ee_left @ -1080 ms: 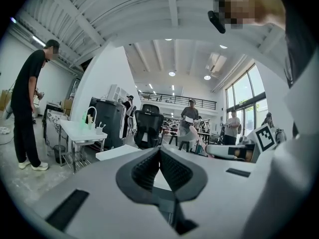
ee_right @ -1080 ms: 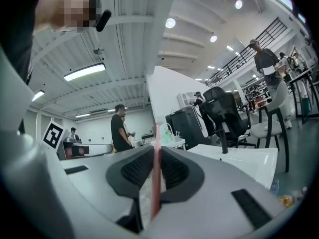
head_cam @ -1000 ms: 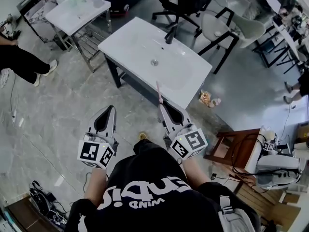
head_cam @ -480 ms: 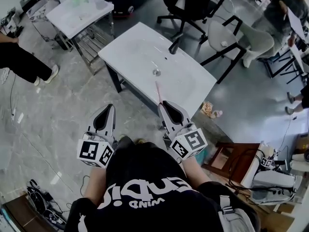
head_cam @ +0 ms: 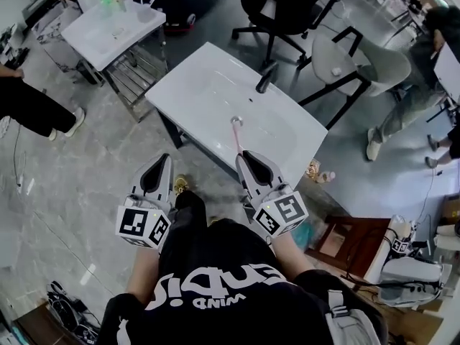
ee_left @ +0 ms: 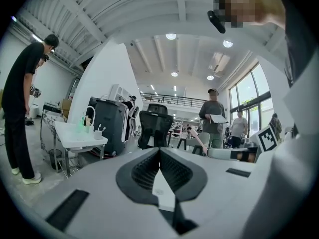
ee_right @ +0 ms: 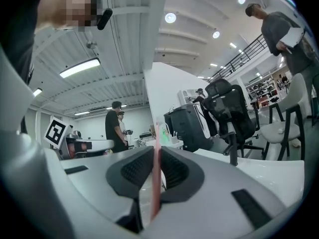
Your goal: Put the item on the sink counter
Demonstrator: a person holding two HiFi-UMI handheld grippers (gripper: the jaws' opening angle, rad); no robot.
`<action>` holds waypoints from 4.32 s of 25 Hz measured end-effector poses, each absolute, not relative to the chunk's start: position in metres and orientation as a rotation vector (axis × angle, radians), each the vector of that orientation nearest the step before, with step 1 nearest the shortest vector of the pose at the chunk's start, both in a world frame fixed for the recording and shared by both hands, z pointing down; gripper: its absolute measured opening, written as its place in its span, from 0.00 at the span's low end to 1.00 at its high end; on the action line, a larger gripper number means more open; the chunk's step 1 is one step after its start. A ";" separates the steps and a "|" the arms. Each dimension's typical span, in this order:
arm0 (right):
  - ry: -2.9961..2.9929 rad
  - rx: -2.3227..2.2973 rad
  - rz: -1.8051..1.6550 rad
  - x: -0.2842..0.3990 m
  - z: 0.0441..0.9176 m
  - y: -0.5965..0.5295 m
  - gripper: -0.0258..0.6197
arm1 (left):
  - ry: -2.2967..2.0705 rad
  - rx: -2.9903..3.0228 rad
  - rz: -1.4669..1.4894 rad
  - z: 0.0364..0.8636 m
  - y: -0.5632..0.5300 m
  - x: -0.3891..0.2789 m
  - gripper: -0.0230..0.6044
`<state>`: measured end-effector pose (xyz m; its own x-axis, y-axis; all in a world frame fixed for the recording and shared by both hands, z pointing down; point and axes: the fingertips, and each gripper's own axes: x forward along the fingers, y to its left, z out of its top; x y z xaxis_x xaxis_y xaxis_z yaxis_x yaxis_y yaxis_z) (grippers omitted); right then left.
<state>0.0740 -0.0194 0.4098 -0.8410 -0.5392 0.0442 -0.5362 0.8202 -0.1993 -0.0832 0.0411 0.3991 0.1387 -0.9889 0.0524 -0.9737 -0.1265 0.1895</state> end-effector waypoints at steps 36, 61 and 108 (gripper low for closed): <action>2.804 -1.258 -0.263 -0.059 0.379 -0.192 0.13 | -1.516 2.572 -0.078 0.375 -0.184 -0.195 0.07; 2.803 -1.276 -0.252 -0.051 0.388 -0.263 0.13 | -1.408 2.611 -0.076 0.383 -0.255 -0.169 0.07; 3.265 -1.588 -0.462 -0.091 0.643 -0.460 0.13 | -1.419 2.437 0.052 0.447 -0.311 -0.201 0.07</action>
<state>-0.0914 -0.4605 0.6429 -0.5169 -0.6608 0.5442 -0.7859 0.6183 0.0042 -0.2014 -0.3106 0.4465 0.5061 -0.8412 0.1902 -0.8530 -0.4556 0.2548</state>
